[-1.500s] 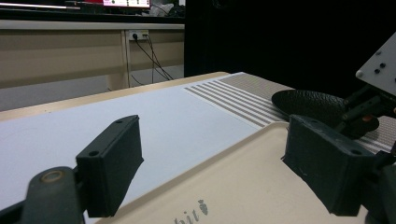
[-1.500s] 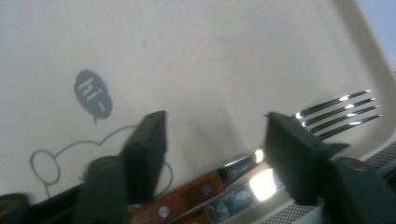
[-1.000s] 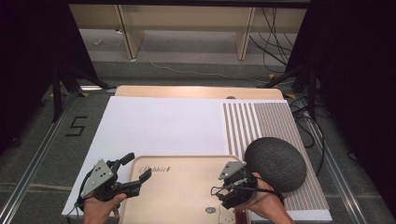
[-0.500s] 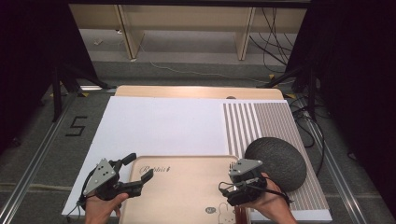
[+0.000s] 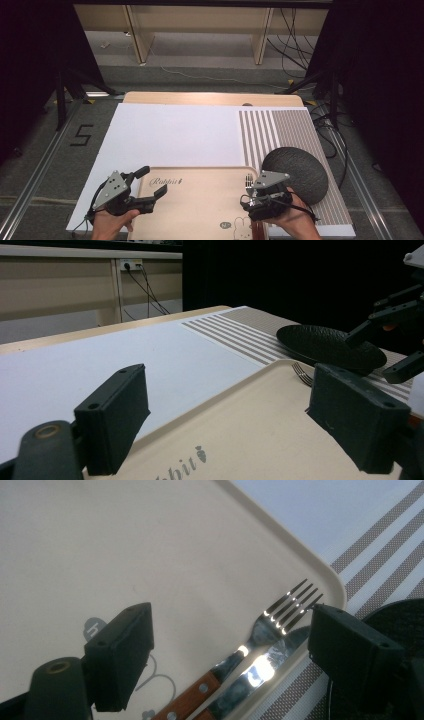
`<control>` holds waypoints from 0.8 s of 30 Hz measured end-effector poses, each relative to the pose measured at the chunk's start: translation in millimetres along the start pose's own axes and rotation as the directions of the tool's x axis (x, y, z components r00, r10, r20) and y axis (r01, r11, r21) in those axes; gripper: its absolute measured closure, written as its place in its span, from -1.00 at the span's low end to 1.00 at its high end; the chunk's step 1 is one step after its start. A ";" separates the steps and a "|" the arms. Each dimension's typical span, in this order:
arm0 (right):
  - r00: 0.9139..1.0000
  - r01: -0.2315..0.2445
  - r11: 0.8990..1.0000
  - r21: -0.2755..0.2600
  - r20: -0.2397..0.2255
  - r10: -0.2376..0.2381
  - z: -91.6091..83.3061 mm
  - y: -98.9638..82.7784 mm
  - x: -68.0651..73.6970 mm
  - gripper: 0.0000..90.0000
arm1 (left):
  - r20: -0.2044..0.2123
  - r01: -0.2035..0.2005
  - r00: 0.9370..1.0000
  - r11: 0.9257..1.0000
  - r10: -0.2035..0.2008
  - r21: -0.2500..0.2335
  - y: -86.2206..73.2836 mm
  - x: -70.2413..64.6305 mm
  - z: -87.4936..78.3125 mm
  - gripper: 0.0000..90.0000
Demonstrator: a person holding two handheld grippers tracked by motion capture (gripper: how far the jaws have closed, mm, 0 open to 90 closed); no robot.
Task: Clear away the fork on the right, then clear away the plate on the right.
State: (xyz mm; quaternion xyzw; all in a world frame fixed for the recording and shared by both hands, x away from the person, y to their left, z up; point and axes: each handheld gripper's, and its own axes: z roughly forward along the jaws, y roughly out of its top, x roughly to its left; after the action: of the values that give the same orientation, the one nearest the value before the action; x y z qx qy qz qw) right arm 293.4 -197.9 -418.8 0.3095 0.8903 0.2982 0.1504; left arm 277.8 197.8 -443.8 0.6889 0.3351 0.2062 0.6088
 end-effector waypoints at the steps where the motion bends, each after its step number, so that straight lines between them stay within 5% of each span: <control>1: 1.000 0.001 1.000 -0.024 0.018 -0.001 0.3 -1.5 -0.5 -0.57 | 0.001 -0.002 1.000 1.000 0.002 -0.001 -0.2 0.1 -0.1 -0.66; 16: 0.996 -0.094 0.993 -0.075 -0.008 0.093 -18.7 -15.8 -12.6 -0.59 | 0.006 0.001 1.000 1.000 -0.001 -0.007 1.0 -1.1 0.4 -0.65; 20: 0.982 -0.186 0.978 -0.090 -0.003 0.187 -28.8 -23.9 -13.3 -0.59 | 0.011 0.003 1.000 1.000 -0.003 -0.022 0.9 -0.5 -0.7 -0.65; 24: 0.973 -0.231 0.965 -0.124 -0.018 0.230 -37.1 -35.8 -18.1 -0.59 | 0.005 -0.004 1.000 1.000 0.004 -0.011 1.1 -1.4 -1.8 -0.65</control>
State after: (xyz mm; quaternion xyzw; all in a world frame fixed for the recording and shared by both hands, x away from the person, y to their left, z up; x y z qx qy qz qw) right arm 273.9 -248.3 -410.8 0.4003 0.8281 0.3695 0.1321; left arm 275.9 198.0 -442.3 0.6868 0.3308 0.2075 0.6131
